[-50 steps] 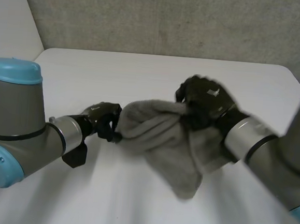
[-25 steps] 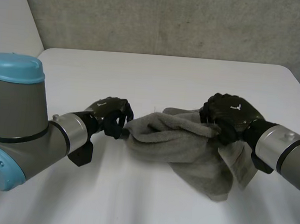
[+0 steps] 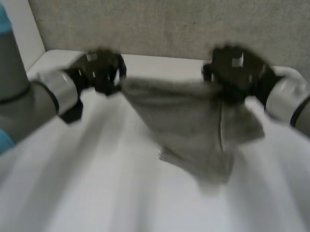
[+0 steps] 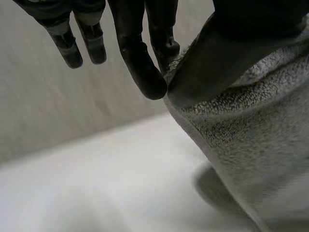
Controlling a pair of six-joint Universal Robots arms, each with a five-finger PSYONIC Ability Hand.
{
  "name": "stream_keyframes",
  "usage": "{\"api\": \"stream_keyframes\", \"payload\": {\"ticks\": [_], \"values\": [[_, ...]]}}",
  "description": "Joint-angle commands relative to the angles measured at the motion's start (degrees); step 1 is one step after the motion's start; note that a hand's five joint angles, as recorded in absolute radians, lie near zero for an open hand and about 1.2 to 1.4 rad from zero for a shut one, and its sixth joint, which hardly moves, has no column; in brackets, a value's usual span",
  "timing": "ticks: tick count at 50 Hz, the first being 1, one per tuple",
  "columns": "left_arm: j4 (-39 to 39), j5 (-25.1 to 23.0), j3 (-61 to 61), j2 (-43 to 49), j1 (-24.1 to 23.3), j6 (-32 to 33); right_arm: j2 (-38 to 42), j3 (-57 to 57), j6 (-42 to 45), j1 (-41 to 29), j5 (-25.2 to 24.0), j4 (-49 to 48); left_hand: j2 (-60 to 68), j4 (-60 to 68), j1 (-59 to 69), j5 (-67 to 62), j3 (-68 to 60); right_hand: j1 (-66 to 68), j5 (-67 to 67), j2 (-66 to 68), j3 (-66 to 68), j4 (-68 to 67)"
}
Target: Fold the towel.
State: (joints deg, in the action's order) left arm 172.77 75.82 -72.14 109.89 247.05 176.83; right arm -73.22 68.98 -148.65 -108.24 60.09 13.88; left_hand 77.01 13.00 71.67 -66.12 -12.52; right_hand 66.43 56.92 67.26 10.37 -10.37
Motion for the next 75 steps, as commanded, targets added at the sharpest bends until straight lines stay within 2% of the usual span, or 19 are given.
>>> {"api": "stream_keyframes", "payload": {"ticks": [1,3,5,10,17,22,27,28,29,30,31,33,34,44,58,64,66,71,75], "values": [[0.0,2.8,13.0,-3.2,0.4,0.7,-0.8,-13.5,-4.1,-4.0,-0.1,-7.0,3.0,-3.0,8.3,-3.9,2.5,-1.8,-2.3,-2.7,-0.4,0.4],[0.5,3.3,13.8,-6.0,0.4,-0.3,-2.8,-11.7,-7.0,-4.6,0.1,-11.9,3.0,-3.0,8.3,-3.9,2.5,-1.7,-2.2,-2.5,-0.4,0.4],[4.1,2.9,11.9,-11.6,0.4,-2.4,-8.9,-3.4,-13.6,-4.2,-1.0,-21.1,3.0,-3.0,8.3,-3.9,2.5,-2.3,-2.8,-3.2,-0.4,0.4],[12.3,2.2,3.0,-17.2,0.4,-3.2,-12.6,7.6,-18.2,-3.7,-3.1,-27.9,3.0,-3.0,8.3,-3.9,2.5,-11.1,-11.6,-11.9,-0.4,0.4],[15.0,-1.5,-9.4,-18.5,0.4,-2.8,-12.3,17.6,-15.2,-0.5,-5.9,-27.5,3.0,-3.0,8.3,-3.9,2.5,-13.8,-14.3,-14.6,-0.4,0.4],[15.1,-3.4,-19.3,-15.8,0.4,-1.4,-10.3,25.0,-8.2,2.7,-6.8,-25.3,3.0,-3.0,8.3,-3.9,2.5,-13.3,-13.8,-14.1,-0.4,0.4],[14.5,-3.2,-26.9,-10.4,0.1,4.2,-6.5,27.9,-3.6,4.0,-5.9,-22.7,3.0,-3.0,8.3,-3.9,2.5,-16.6,-17.1,-17.5,-0.4,0.4],[14.0,-3.0,-28.1,-8.9,-0.1,6.4,-6.5,27.9,-3.6,4.0,-5.9,-22.7,-5.0,-3.0,0.4,4.1,2.5,-16.6,-17.1,-17.5,-0.4,0.4],[14.0,-3.0,-28.1,-8.9,-0.1,6.4,-5.9,28.5,-3.1,4.2,-5.9,-21.4,-5.1,-3.0,0.3,4.2,2.5,-22.6,-23.1,-23.5,-0.4,0.4],[13.2,-2.7,-29.0,-7.6,-0.3,8.3,-5.8,28.9,-3.2,3.9,-5.9,-20.0,-22.4,-3.0,-17.0,21.5,2.5,-34.2,-34.7,-35.0,-0.4,0.4],[12.3,-2.6,-29.7,-6.7,-0.3,10.0,-5.8,28.9,-3.2,3.9,-5.9,-19.9,-33.9,-3.0,-28.5,33.0,2.5,-34.3,-34.8,-35.1,-0.4,0.4],[11.4,-2.3,-30.1,-6.1,-0.3,11.1,-5.4,29.0,-4.2,3.3,-5.0,-17.3,-40.3,-3.0,-35.0,39.4,2.5,-54.2,-54.7,-55.1,-0.4,0.4],[10.6,-2.0,-30.1,-5.9,-0.3,11.9,-5.4,29.0,-4.2,3.3,-5.0,-17.3,-45.7,-3.0,-40.4,44.8,2.5,-54.3,-54.8,-55.2,-0.4,0.4],[9.2,3.5,-29.1,-8.4,-0.1,12.6,-1.0,24.6,-15.1,-0.9,-1.2,-16.4,-48.3,-3.0,-42.9,47.4,2.5,-56.4,-56.9,-57.3,-0.4,0.4],[9.1,3.6,-25.6,-11.2,-0.3,12.7,12.8,8.7,-14.8,-5.0,-2.3,-13.2,-60.6,-3.0,-55.2,59.7,2.5,-56.4,-56.9,-57.3,-0.4,0.4],[9.0,3.5,-23.0,-7.7,-1.0,14.9,21.1,-0.5,-8.2,-5.7,-4.6,-7.7,-60.6,-3.0,-55.2,59.7,2.5,-56.4,-56.9,-57.3,-0.4,0.4],[9.0,3.5,-22.3,-6.4,-1.1,16.5,24.6,-4.0,-0.7,-6.3,-4.9,-4.9,-61.1,-3.0,-55.7,60.2,2.5,-56.4,-56.9,-57.3,-0.4,0.4],[9.3,3.3,-20.1,-1.9,-1.2,23.6,27.8,-7.3,9.3,-7.0,-4.2,-3.3,-63.8,-3.0,-58.4,62.9,2.5,-56.4,-56.9,-57.3,-0.4,0.4],[9.1,3.1,-18.5,0.9,-1.6,27.1,29.3,-8.5,12.2,-7.2,-4.2,-3.3,-63.8,-3.0,-58.4,62.9,2.5,-56.4,-56.9,-57.3,-0.4,0.4]]}}
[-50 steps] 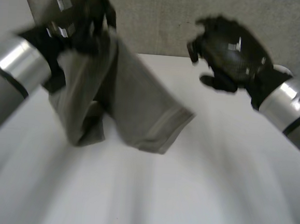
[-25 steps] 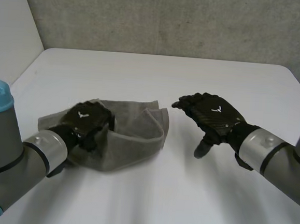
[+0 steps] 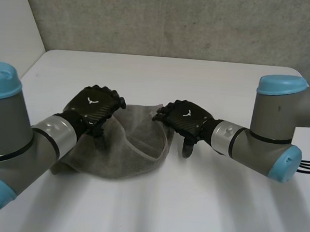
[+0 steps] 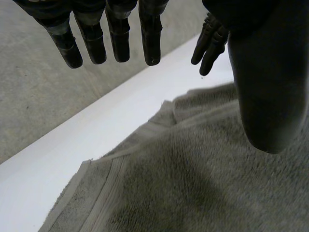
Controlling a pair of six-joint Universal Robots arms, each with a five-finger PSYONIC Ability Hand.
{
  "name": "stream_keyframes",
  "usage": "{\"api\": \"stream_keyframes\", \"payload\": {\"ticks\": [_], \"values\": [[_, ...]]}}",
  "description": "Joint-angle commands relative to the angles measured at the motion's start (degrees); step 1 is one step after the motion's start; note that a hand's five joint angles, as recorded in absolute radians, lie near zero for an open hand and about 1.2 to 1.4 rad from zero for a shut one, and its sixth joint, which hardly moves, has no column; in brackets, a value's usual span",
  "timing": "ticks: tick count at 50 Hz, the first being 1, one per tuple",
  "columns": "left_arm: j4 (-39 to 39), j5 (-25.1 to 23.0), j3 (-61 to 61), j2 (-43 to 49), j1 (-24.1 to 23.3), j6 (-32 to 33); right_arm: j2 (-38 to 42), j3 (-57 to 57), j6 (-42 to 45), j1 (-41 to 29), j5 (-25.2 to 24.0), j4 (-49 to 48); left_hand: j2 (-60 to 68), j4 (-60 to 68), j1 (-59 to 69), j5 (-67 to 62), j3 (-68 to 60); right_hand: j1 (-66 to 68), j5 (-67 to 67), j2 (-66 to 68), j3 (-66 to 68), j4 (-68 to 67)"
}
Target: Fold the towel.
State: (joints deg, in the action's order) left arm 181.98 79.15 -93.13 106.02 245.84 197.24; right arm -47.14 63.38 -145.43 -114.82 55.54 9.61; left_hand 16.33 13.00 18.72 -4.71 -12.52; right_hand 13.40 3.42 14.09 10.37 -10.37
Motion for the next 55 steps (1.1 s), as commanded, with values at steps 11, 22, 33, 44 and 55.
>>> {"api": "stream_keyframes", "payload": {"ticks": [11,22,33,44,55], "values": [[-1.9,-2.8,7.7,11.6,-0.4,10.5,6.3,-5.5,9.5,-1.9,-0.9,-1.5,-2.2,-3.0,-4.6,0.6,2.5,4.1,4.1,3.4,-0.4,0.4],[-5.0,-5.0,11.3,15.5,-0.3,12.2,6.4,-5.6,10.7,-2.5,-0.9,-4.6,48.3,-3.0,45.9,-49.9,2.5,61.2,61.2,60.5,-0.4,0.4],[-12.4,-4.5,10.5,10.4,0.7,12.8,-3.4,1.3,9.8,-1.6,-0.7,-2.4,63.7,-3.0,61.3,-65.3,2.5,66.6,66.6,65.9,-0.4,0.4],[-16.4,-4.4,2.8,-2.7,1.7,12.7,-15.6,14.7,8.9,1.4,-1.0,-2.5,63.7,-3.0,61.3,-65.3,2.5,59.0,59.0,58.3,-0.4,0.4],[-16.7,-4.0,1.0,-5.7,2.2,12.1,-6.1,8.0,8.9,-0.5,-1.1,-5.6,63.7,-3.0,61.3,-65.3,2.5,11.8,11.8,11.1,-0.4,0.4]]}}
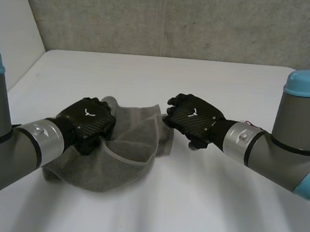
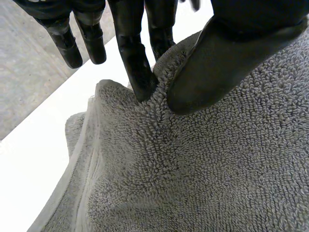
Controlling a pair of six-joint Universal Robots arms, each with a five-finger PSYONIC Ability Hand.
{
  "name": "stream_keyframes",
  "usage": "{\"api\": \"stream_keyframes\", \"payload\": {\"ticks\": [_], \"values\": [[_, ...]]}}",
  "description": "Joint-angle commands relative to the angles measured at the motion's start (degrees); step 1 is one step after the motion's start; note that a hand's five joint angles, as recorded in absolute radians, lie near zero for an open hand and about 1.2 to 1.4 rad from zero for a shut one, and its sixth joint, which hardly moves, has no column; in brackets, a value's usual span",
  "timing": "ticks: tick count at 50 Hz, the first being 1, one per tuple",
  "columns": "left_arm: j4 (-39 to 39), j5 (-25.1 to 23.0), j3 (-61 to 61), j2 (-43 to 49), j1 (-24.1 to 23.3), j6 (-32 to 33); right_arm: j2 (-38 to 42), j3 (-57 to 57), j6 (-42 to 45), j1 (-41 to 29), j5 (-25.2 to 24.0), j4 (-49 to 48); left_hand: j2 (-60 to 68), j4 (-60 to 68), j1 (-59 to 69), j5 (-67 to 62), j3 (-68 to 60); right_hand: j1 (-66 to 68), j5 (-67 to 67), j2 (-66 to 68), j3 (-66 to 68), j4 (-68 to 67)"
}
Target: Fold the towel.
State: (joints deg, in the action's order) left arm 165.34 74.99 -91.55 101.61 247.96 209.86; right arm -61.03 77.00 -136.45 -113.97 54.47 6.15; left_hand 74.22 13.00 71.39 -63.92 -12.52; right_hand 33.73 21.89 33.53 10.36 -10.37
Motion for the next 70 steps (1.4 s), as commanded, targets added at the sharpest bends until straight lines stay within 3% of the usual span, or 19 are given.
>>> {"api": "stream_keyframes", "payload": {"ticks": [1,12,20,23,29,31,33,40,42,47,53,64,70], "values": [[0.0,0.1,-0.9,-2.2,0.1,-1.1,9.0,-6.9,0.0,-1.8,-0.2,-2.2,5.8,-3.0,8.6,-6.1,2.5,-8.3,-6.5,-8.1,-0.4,0.4],[0.0,0.2,-1.0,-6.6,0.2,-4.1,18.2,-14.3,-5.2,-5.8,-0.4,-5.7,5.8,-3.0,8.6,-6.1,2.5,-6.0,-4.1,-5.8,-0.4,0.4],[-0.1,0.2,-1.0,-9.9,0.2,-5.3,20.4,-15.0,-25.1,-7.9,-0.1,-18.3,5.8,-3.0,8.6,-6.1,2.5,-0.9,0.9,-0.7,-0.4,0.4],[-0.1,0.2,-1.2,-10.6,0.2,-6.1,20.4,-14.9,-28.3,-8.0,0.4,-20.1,5.8,-3.0,8.6,-6.1,2.5,0.6,2.4,0.8,-0.4,0.4],[0.0,0.2,-1.2,-11.6,0.6,-6.9,21.3,-15.2,-36.0,-7.9,0.6,-22.5,5.8,-3.0,8.6,-6.1,2.5,22.1,24.0,22.3,-0.4,0.4],[0.0,0.2,-1.1,-11.9,1.0,-6.9,22.2,-15.4,-37.9,-7.9,0.3,-22.3,5.8,-3.0,8.6,-6.1,2.5,39.5,41.4,39.7,-0.4,0.4],[0.1,0.1,-0.9,-12.1,2.4,-7.0,22.3,-15.4,-38.9,-7.8,0.0,-22.1,5.8,-3.0,8.6,-6.1,2.5,46.2,48.0,46.4,-0.4,0.4],[0.2,-0.1,-0.6,-12.3,5.6,-7.0,20.5,-13.9,-45.5,-7.0,-1.6,-19.9,5.8,-3.0,8.6,-6.1,2.5,46.3,48.1,46.5,-0.4,0.4],[0.7,-0.2,-0.5,-12.2,7.6,-6.8,16.8,-12.1,-47.4,-5.9,-3.4,-18.3,5.8,-3.0,8.6,-6.1,2.5,46.3,48.1,46.5,-0.4,0.4],[1.0,-0.3,-0.7,-12.1,11.8,-7.1,7.2,-8.2,-46.4,1.1,-4.8,-14.3,5.8,-3.0,8.6,-6.1,2.5,46.3,48.1,46.5,-0.4,0.4],[1.0,-0.4,-0.9,-11.4,12.4,-7.1,-2.5,-3.4,-40.8,7.3,-7.2,-8.1,5.8,-3.0,8.6,-6.1,2.5,46.3,48.1,46.5,-0.4,0.4],[0.9,-0.4,-1.8,-11.5,10.4,-11.4,-15.5,3.9,-29.2,10.0,-7.5,2.0,4.1,-3.0,7.0,-4.4,2.5,46.3,48.1,46.5,-0.4,0.4],[0.9,-0.2,-2.2,-11.3,7.9,-11.9,-18.1,6.3,-25.9,9.2,-7.7,3.3,1.9,-3.0,4.8,-2.2,2.5,46.3,48.1,46.5,-0.4,0.4]]}}
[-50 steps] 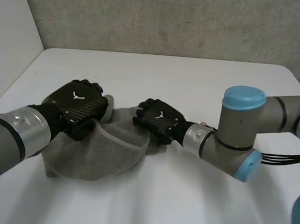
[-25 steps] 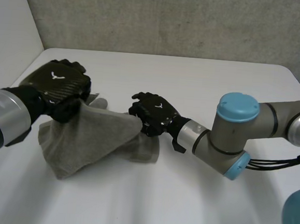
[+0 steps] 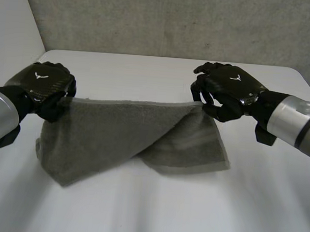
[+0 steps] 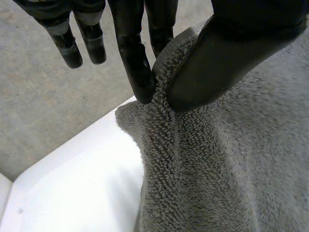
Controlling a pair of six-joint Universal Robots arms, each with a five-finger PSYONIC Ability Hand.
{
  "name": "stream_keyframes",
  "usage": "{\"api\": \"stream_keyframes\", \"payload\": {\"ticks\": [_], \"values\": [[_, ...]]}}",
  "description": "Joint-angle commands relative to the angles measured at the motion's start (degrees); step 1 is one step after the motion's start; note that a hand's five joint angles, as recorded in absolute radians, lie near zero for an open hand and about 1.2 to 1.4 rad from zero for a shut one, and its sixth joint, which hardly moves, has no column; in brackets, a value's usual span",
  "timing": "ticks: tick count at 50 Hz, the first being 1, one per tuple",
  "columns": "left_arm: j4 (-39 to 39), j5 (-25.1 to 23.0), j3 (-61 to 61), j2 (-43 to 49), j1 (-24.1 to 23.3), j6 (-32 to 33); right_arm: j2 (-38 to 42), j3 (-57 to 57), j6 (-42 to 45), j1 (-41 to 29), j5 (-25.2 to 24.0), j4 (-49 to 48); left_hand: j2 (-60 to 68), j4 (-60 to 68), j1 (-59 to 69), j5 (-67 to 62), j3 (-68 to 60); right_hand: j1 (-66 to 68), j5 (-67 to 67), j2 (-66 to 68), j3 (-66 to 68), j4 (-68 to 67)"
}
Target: Fold the towel.
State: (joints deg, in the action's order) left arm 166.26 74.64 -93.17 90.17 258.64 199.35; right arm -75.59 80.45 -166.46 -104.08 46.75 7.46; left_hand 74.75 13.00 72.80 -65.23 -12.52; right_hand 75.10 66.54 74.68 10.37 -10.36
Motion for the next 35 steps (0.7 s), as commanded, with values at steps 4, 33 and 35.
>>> {"api": "stream_keyframes", "payload": {"ticks": [4,33,35], "values": [[0.0,0.2,-0.7,1.0,-3.5,-1.5,-2.4,4.8,6.3,-0.8,0.4,2.7,1.4,-3.0,3.3,-0.9,2.5,4.9,3.5,5.3,-0.4,0.4],[1.5,0.2,-1.3,10.8,-4.5,-1.5,8.3,17.0,-7.5,-0.2,11.8,-11.8,1.4,-3.0,3.3,-0.9,2.5,-35.1,-36.5,-34.7,-0.4,0.4],[1.6,0.2,-1.3,10.4,-4.6,-1.5,8.8,17.0,-7.8,-0.4,11.9,-12.5,1.4,-3.0,3.3,-0.9,2.5,-35.1,-36.5,-34.7,-0.4,0.4]]}}
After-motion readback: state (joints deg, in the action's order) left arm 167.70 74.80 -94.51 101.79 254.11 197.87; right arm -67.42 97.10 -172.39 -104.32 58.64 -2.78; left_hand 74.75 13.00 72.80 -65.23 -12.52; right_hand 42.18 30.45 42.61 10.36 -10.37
